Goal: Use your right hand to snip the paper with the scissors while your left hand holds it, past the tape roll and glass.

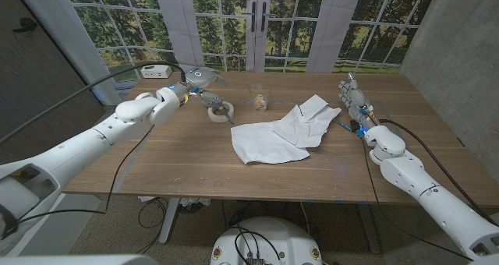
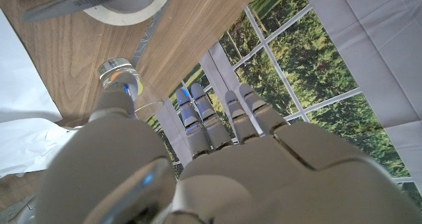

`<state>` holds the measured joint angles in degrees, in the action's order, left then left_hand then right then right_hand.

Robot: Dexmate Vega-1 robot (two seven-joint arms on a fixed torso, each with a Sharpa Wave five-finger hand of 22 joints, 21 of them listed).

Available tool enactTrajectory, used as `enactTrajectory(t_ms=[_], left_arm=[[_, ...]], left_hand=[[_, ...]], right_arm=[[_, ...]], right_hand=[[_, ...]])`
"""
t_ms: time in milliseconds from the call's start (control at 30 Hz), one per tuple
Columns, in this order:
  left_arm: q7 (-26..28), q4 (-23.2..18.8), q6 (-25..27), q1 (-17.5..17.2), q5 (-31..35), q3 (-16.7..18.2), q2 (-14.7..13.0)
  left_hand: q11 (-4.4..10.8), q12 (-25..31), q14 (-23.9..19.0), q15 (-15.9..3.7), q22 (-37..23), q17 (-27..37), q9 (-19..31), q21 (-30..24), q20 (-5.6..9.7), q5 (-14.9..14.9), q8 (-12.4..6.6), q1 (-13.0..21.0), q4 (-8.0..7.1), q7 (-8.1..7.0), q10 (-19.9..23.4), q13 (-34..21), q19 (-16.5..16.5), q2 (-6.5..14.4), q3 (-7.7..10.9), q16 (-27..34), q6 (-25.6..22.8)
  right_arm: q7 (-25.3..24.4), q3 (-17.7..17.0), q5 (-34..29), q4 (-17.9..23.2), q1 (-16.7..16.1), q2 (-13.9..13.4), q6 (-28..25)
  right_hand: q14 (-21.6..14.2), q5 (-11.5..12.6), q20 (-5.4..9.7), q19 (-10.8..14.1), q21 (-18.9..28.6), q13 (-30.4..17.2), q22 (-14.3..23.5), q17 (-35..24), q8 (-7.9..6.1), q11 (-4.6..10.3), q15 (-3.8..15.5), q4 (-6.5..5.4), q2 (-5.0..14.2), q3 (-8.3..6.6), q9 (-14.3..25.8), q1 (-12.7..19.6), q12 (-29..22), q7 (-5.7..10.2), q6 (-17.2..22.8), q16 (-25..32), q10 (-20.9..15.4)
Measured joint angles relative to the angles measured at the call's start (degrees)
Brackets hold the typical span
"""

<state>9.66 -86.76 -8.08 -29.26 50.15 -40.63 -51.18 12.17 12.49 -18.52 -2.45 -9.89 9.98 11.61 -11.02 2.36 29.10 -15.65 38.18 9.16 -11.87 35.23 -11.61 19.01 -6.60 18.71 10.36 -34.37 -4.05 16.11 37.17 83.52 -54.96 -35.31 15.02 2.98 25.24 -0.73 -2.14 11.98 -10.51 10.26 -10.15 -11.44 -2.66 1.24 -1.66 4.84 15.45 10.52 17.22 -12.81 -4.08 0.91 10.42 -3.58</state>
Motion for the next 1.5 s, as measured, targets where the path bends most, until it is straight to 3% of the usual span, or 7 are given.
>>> enactTrajectory(t_ms=[867,1033,1200,1433,1500], left_arm=[[-1.33,1.68,-0.87,2.28,3.86,-2.57,0.24],[-0.83,2.31,-1.01,2.51,4.77,-3.20,0.31],[-0.45,2.81,-1.22,2.71,5.29,-3.64,0.36],[-0.31,3.34,-1.53,3.08,5.84,-4.19,0.46],[-0.23,3.42,-1.54,3.20,6.20,-4.37,0.47]], left_hand=[[0.00,0.01,0.20,0.21,0.00,0.00,-0.01,0.00,0.00,0.59,0.41,0.24,-0.23,-0.21,0.01,0.01,0.01,0.21,0.23,0.00,-0.23],[0.00,0.01,0.20,0.21,0.00,0.00,-0.01,0.00,0.00,0.66,0.41,0.58,-0.23,-0.21,0.01,0.02,0.01,-0.17,0.23,0.01,-0.23],[0.00,-0.21,0.71,0.11,0.00,0.00,-0.01,0.00,0.32,0.66,0.41,0.44,-0.24,-0.51,0.01,0.02,-0.31,-1.82,-0.26,0.01,-0.53],[0.00,-0.21,0.71,0.11,0.00,0.00,-0.01,0.00,0.00,1.07,0.47,0.52,-0.23,-0.51,0.01,0.02,-0.63,-1.84,-0.26,0.01,-0.53],[0.00,-0.21,0.71,0.11,0.00,0.00,-0.01,0.00,0.00,1.47,0.63,2.30,0.09,-0.51,0.01,0.02,-0.62,-1.53,0.07,0.01,-0.52]], right_arm=[[-0.93,-0.63,-0.15,0.77,-0.91,0.09,0.83],[-1.06,-0.68,-0.24,1.22,-1.19,0.00,0.83],[-1.13,-0.74,-0.27,1.73,-1.55,-0.10,0.83],[-1.19,-0.78,-0.12,2.14,-1.94,-0.13,0.77],[-1.26,-0.78,-0.11,2.23,-2.01,-0.16,0.70]], right_hand=[[0.00,0.00,0.00,0.00,0.00,0.00,-0.01,0.00,0.00,0.00,0.00,0.16,0.30,-0.16,0.00,0.30,0.00,0.00,0.00,0.00,0.00],[0.00,0.00,0.00,0.00,0.00,0.00,-0.01,0.00,0.00,0.00,0.00,0.16,0.30,-0.16,0.00,0.30,0.00,0.00,0.00,0.00,0.00],[0.00,0.00,0.00,0.00,0.00,0.00,-0.01,0.00,0.00,0.00,0.00,0.16,0.30,-0.16,0.00,0.30,0.00,0.00,0.00,0.00,0.00],[0.00,0.00,0.00,0.00,0.00,0.00,-0.01,0.00,0.00,0.00,0.00,0.15,0.30,-0.16,0.00,0.30,0.00,0.00,0.00,0.00,0.00],[0.00,0.00,0.00,0.00,0.00,0.00,-0.01,0.00,0.00,0.00,0.00,0.15,0.31,-0.16,0.00,0.31,0.00,0.00,0.00,0.00,0.00]])
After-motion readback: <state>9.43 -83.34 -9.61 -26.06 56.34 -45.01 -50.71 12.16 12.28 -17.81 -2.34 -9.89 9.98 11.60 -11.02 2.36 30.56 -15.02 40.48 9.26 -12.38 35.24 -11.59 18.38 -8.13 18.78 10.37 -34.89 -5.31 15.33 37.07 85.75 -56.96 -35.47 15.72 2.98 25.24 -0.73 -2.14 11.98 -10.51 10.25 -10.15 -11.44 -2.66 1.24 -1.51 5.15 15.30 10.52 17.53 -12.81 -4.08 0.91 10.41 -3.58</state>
